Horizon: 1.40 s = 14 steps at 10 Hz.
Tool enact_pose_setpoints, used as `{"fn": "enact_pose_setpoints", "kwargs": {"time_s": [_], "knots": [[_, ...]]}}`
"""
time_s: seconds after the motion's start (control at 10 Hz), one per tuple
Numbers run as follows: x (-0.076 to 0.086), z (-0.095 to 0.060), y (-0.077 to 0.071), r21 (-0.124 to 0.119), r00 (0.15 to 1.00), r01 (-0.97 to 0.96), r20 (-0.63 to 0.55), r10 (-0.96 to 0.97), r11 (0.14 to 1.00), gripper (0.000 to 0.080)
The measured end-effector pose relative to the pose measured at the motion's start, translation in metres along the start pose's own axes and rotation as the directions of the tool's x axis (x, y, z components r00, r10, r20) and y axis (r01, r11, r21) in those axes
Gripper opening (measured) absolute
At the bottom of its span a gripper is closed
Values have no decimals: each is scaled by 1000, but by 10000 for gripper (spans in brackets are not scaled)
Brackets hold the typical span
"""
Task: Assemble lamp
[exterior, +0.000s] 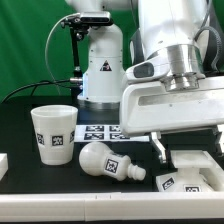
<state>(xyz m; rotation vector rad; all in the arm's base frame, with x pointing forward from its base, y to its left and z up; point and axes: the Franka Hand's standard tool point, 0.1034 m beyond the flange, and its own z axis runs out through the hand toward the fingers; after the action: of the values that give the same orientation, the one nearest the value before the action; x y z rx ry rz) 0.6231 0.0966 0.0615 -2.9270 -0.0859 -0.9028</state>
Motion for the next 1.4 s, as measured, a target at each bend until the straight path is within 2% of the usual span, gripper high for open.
{"fn": "enact_pose_setpoints", "kwargs": {"time_s": [0.3,0.9,1.0,1.1,1.3,1.4], "knots": [[0,0,0,0,1000,0,0,0,1000,698],[-4,2,1,3,999,25,34,-25,1000,699],[-1,-6,4,5,996,49,78,-49,999,699],[8,-19,5,9,993,70,97,-71,997,699],[23,-38,12,29,954,274,118,-275,961,698],[26,-41,9,39,925,362,111,-364,931,699]]}}
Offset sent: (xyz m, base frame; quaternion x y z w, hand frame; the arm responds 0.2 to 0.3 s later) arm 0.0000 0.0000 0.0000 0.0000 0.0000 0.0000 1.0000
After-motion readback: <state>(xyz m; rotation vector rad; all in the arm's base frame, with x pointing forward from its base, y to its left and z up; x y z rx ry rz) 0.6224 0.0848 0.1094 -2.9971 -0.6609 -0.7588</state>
